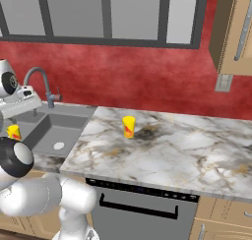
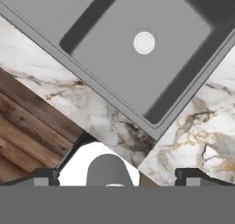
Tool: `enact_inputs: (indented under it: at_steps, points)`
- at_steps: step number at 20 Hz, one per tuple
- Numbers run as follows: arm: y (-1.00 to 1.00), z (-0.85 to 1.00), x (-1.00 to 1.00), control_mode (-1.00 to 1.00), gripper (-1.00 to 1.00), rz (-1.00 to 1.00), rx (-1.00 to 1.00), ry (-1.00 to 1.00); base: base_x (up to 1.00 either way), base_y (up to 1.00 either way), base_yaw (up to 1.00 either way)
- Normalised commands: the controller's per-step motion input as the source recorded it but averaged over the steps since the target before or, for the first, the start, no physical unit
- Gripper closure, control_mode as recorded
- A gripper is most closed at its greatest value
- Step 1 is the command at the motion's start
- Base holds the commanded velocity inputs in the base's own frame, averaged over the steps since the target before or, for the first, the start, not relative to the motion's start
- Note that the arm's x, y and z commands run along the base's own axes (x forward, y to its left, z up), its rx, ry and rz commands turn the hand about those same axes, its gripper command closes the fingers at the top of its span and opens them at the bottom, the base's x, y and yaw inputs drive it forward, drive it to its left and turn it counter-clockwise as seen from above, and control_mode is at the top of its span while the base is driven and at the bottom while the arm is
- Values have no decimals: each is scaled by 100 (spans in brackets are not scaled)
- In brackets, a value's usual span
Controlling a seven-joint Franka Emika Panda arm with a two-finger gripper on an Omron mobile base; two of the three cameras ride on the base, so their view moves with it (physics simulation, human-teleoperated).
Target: Place the cup in the left basin and the cup in the right basin of the sink.
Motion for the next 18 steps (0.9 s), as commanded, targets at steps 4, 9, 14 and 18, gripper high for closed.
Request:
enact_inputs:
  at_steps: [4,9,14,18]
  points:
    - [-51,20,0,-100,-100,-20,0,0,0,0,0]
    - [-51,16,0,-100,-100,-19,0,0,0,0,0]
    - [-52,12,2,-100,-100,-18,0,0,0,0,0]
    - [-51,11,3,-100,-100,-17,0,0,0,0,0]
